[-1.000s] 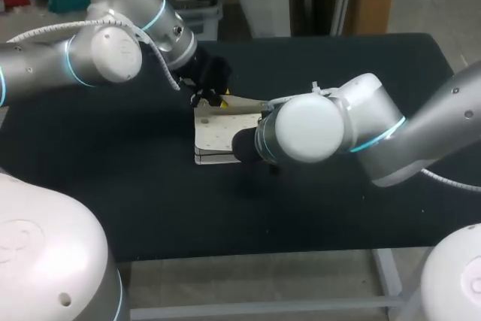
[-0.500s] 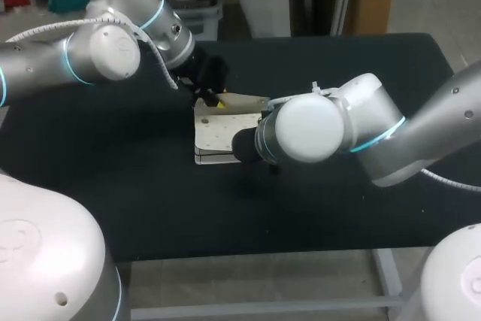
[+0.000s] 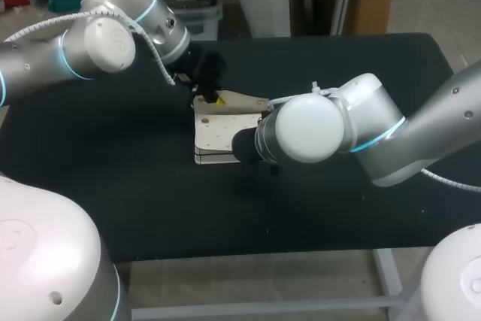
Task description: Pick up the bag, open it, inspect its contents, close it, and place it on the opposite side
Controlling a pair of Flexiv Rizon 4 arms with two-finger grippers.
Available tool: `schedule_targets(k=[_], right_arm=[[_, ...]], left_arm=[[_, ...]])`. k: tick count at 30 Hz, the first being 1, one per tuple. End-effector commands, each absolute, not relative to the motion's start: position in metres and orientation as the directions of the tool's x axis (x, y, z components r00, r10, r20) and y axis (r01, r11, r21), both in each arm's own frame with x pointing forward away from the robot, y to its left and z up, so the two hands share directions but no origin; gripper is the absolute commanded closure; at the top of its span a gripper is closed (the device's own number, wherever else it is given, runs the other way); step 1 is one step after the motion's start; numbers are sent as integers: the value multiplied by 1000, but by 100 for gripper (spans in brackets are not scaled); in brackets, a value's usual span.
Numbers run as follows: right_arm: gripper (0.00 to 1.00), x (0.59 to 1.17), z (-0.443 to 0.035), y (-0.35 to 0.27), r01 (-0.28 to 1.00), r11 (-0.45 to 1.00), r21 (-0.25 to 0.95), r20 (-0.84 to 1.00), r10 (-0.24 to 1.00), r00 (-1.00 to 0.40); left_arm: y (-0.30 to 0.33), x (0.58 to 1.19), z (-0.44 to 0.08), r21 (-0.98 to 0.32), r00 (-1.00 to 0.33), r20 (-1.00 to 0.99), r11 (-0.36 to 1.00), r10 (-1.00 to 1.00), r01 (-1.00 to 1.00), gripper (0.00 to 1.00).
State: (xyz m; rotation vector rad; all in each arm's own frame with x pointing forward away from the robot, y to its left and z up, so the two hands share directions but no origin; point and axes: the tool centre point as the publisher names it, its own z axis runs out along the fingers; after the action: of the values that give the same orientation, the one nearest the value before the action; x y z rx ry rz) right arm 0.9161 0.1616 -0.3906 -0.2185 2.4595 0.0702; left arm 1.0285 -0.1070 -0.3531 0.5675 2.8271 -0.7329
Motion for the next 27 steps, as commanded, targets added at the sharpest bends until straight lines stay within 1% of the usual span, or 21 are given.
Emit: schedule_targets(k=[1,5,6,7,11,17,23,27], right_arm=[[100,916,-395,161,-177,984,-9,-628,-143,-765],[100,916,-391,161,-195,981,-13,-627,-160,-763],[65,916,-390,162,-196,981,-13,-627,-160,-763],[0,915,-388,162,-201,980,-14,-629,-164,-759],[0,913,-374,161,-217,976,-5,-645,-169,-745],[0,906,-346,153,-246,968,58,-665,-146,-733],[0,902,-328,148,-272,958,89,-640,-154,-752],[0,903,-319,144,-250,964,90,-606,-146,-782]], left_arm=[[-105,1034,-347,-451,-916,-226,798,332,401,100],[-107,1033,-342,-455,-915,-217,794,341,404,100],[-107,1033,-341,-455,-915,-217,794,341,404,100],[-108,1032,-339,-451,-915,-218,796,340,404,100],[-110,1030,-330,-440,-917,-221,805,333,398,100],[-110,1027,-311,-425,-925,-232,824,300,374,100],[-105,1029,-298,-425,-943,-234,847,236,318,100],[-100,1031,-291,-449,-958,-221,853,181,265,100]])
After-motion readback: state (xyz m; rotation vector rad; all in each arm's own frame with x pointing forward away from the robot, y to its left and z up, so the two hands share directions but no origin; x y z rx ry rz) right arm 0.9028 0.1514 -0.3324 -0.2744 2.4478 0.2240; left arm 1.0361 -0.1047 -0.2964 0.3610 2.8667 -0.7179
